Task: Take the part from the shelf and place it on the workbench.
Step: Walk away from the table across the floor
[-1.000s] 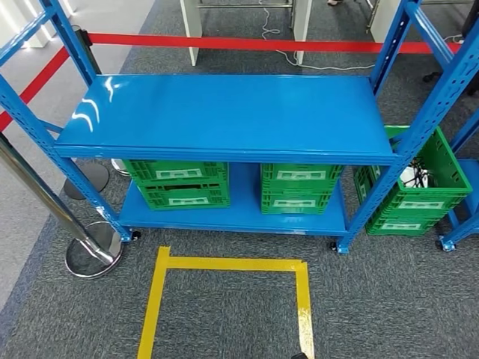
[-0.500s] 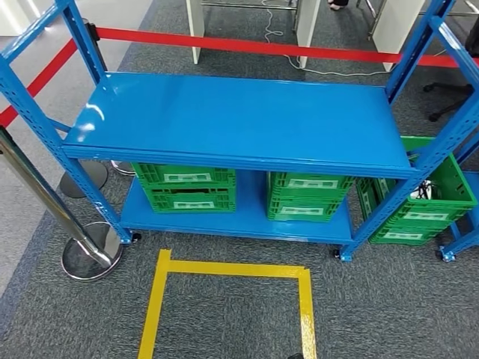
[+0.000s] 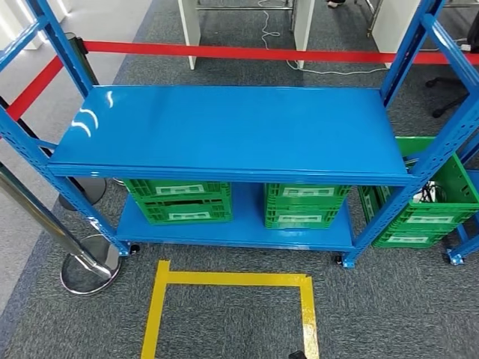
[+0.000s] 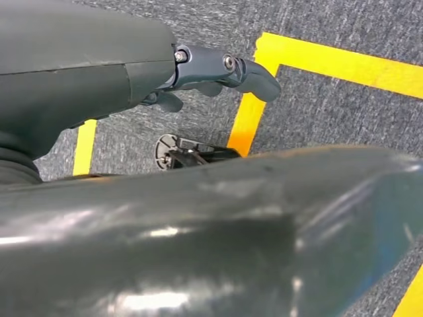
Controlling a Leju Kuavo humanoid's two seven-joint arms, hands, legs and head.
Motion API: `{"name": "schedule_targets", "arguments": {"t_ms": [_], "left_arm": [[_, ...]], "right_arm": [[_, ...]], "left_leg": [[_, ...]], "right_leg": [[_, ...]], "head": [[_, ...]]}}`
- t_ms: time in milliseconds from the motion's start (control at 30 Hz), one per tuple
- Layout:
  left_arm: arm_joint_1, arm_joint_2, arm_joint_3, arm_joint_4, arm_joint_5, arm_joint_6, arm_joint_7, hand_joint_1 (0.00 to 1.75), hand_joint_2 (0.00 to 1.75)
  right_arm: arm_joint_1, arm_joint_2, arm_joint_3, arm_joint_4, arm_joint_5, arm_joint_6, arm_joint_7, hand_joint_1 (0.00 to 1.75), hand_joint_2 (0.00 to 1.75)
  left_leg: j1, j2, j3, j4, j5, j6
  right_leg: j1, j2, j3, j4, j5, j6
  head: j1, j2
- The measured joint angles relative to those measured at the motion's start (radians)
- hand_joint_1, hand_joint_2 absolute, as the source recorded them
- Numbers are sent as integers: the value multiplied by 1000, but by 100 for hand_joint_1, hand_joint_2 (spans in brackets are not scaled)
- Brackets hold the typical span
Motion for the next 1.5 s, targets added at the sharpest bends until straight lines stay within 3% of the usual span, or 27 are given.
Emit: {"name": "schedule_targets", "arguments": {"t_ms": [33,100,133,167,233,333,400,467,500,533,600,667,800,867,967,1000,1033,1067,1133,1167,1233,1333,1367,1400,1467,1500], "left_arm": [[1,0,0,0,1,0,0,0,0],[3,1,0,0,3,0,0,0,0],[2,1,0,0,3,0,0,0,0],[1,0,0,0,3,0,1,0,0],[0,0,0,0,4,1,2,0,0],[2,0,0,0,5,1,3,0,0],[0,0,0,0,5,1,3,0,0],[-1,0,0,0,5,1,3,0,0],[0,0,0,0,5,1,3,0,0],[1,0,0,0,5,1,3,0,0],[2,-1,0,0,5,1,3,0,0],[0,-2,0,0,6,1,3,0,0],[-3,-3,0,0,6,1,3,0,0],[-4,-3,0,0,5,1,3,0,0],[-3,-2,0,0,5,1,3,0,0],[-2,-1,0,0,5,1,3,0,0],[0,-1,0,0,6,1,3,0,0],[2,0,0,0,6,1,3,0,0],[2,0,0,0,6,1,4,0,0],[1,0,0,0,6,1,4,0,0],[0,1,0,0,6,1,7,0,0],[1,0,0,0,7,2,9,0,0],[1,0,0,0,8,2,9,0,0],[0,0,0,0,8,2,9,0,0],[-1,0,0,0,8,2,9,0,0],[0,0,0,0,8,2,9,0,0]], "right_arm": [[0,0,0,0,0,0,0,0,0],[1,0,0,0,0,0,0,0,0],[0,0,0,0,0,0,0,0,0],[-1,0,0,0,0,0,0,0,0],[-3,0,-1,0,1,0,1,0,0],[-6,0,0,0,3,1,1,0,0],[-7,0,0,-1,3,1,1,0,0],[-6,0,-1,-1,3,1,1,0,0],[-4,0,-1,-1,3,1,1,0,0],[-2,0,-1,-1,3,1,1,0,0],[0,0,-1,-1,3,1,1,0,0],[-1,-1,-1,-1,3,1,2,0,0],[-1,-2,-2,0,3,1,2,0,0],[-1,-2,-2,0,3,1,2,0,0],[-2,-2,-2,0,3,3,2,0,0],[-1,-2,-2,0,3,3,2,0,0],[-1,-2,-2,0,3,3,2,0,0],[0,-2,-2,0,3,3,2,0,0],[1,-2,-2,0,3,3,2,0,0],[0,-2,-2,0,3,4,2,0,0],[-2,-2,-2,0,4,4,3,0,0],[-5,-2,-2,0,5,4,4,0,0],[-6,-2,-2,0,5,3,4,0,0],[-7,-2,-2,0,6,2,4,0,0],[-6,-2,-2,0,8,0,4,0,0],[-5,-2,-2,0,9,0,4,0,0]], "left_leg": [[2,0,-8,-14,32,-2],[5,1,21,-128,129,-2],[3,1,40,-183,159,-1],[0,1,55,-224,170,5],[-6,1,65,-249,156,21],[-3,0,82,-268,151,45],[-2,1,94,-275,146,58],[-7,2,102,-276,136,68],[-10,1,108,-276,130,70],[-13,-1,117,-276,123,71],[-17,-3,139,-276,106,70],[-21,-3,153,-276,90,64],[-19,-2,166,-284,77,44],[-18,-1,152,-242,53,32],[-6,0,44,-56,-9,13],[-1,0,10,-11,-11,8],[3,0,-8,0,8,4],[7,0,-9,-28,48,0],[12,1,28,-149,140,-4],[11,1,49,-205,164,-2],[5,2,69,-251,163,10],[5,1,78,-265,157,35],[7,2,83,-270,156,42],[8,2,88,-273,154,48],[6,3,93,-273,145,58],[5,2,99,-273,140,60]], "right_leg": [[-1,1,10,0,-7,2],[-4,3,29,0,-23,10],[-4,3,35,0,-32,17],[-3,3,37,-1,-38,24],[-2,2,38,-7,-44,36],[-2,0,43,0,-58,51],[-1,0,-10,98,-103,54],[1,0,-102,237,-145,53],[1,0,-135,274,-141,51],[3,0,-149,272,-115,48],[8,0,-125,164,-18,35],[15,-1,-82,57,38,21],[18,3,-51,14,34,8],[12,1,-33,-2,32,0],[8,-1,-10,-10,18,-10],[7,-1,-2,-10,11,-10],[6,1,8,-10,4,-8],[4,2,19,-9,-4,-6],[1,4,39,-10,-21,5],[0,5,44,-9,-30,13],[1,4,47,-13,-41,27],[-2,2,54,-16,-50,43],[-2,2,43,8,-64,47],[-2,2,17,58,-87,50],[-1,2,-73,205,-140,52],[-1,2,-116,264,-150,52]], "head": [[0,0],[0,0],[-1,0],[-2,0],[0,0],[8,0],[14,0],[17,0],[16,0],[17,0],[16,0],[13,0],[8,0],[7,0],[5,0],[5,0],[5,0],[5,0],[5,0],[3,0],[3,0],[9,0],[11,0],[14,0],[16,0],[16,0]]}}
